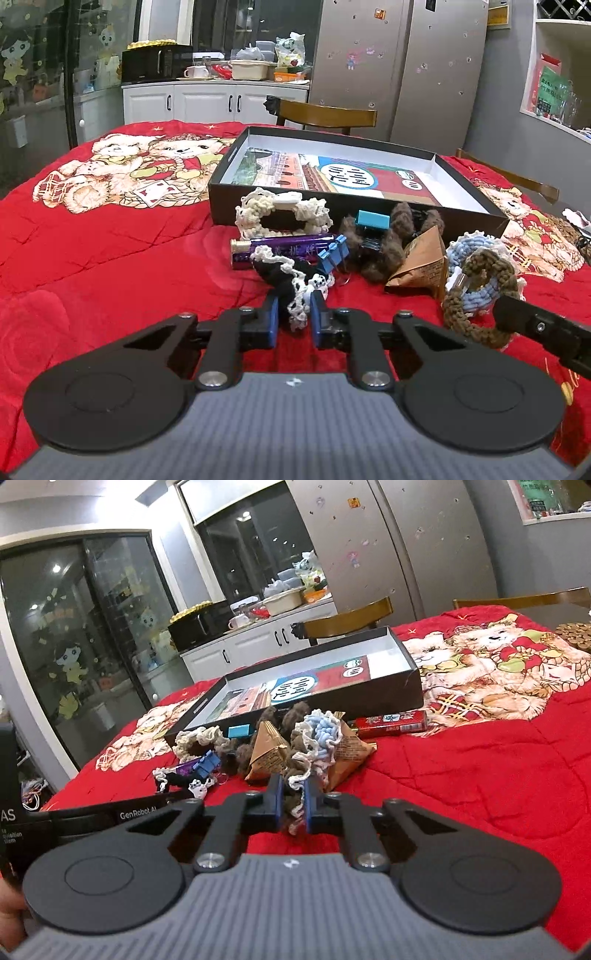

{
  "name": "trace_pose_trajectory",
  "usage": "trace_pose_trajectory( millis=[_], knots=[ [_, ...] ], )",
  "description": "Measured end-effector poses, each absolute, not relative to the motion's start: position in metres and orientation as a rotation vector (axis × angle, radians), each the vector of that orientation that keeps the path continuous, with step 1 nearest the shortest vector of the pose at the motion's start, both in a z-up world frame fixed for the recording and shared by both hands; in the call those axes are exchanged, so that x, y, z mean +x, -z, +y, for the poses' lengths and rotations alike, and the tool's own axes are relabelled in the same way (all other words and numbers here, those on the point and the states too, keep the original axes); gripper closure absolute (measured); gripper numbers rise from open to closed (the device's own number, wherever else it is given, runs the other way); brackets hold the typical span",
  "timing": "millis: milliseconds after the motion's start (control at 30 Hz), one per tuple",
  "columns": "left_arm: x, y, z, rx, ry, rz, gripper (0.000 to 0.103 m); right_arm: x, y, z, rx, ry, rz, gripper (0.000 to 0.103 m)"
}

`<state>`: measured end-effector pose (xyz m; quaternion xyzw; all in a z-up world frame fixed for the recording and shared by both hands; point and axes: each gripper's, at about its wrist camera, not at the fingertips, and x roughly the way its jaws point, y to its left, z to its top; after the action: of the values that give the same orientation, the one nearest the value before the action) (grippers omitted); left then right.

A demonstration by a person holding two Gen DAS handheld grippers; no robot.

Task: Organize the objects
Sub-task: 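Grasp black-and-white crochet band with left tool while right tool grasps brown crochet rope, then carry both held crochet pieces up and over into the black box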

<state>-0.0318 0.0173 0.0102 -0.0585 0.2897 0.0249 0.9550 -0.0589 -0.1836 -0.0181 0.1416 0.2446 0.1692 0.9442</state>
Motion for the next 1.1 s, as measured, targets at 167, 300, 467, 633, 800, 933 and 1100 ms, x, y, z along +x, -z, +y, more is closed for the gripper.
trace_pose_trajectory(
  millis=[167, 300, 467, 633, 800, 933, 1100],
  knots=[
    [-0.034, -0.012, 0.017, -0.121, -0.048, 0.577, 0.087, -0.064, 0.015, -0.184, 0.287, -0.368, 0.458, 0.093],
    [-0.037, -0.014, 0.018, -0.117, -0.052, 0.555, 0.088, -0.072, 0.009, -0.183, 0.285, -0.409, 0.416, 0.094],
    [-0.042, -0.02, 0.018, -0.11, -0.053, 0.513, 0.088, -0.074, 0.006, -0.182, 0.291, -0.432, 0.401, 0.094],
    [-0.046, -0.026, 0.02, -0.105, -0.075, 0.467, 0.089, -0.073, 0.006, -0.188, 0.336, -0.442, 0.403, 0.094],
    [-0.056, -0.037, 0.022, -0.082, -0.102, 0.371, 0.089, -0.075, 0.003, -0.189, 0.344, -0.464, 0.374, 0.094],
    [-0.06, -0.046, 0.028, -0.09, -0.115, 0.325, 0.089, -0.07, 0.0, -0.185, 0.343, -0.461, 0.364, 0.094],
    [-0.055, -0.06, 0.037, -0.109, -0.153, 0.288, 0.089, -0.045, -0.01, -0.184, 0.417, -0.45, 0.452, 0.094]
  ],
)
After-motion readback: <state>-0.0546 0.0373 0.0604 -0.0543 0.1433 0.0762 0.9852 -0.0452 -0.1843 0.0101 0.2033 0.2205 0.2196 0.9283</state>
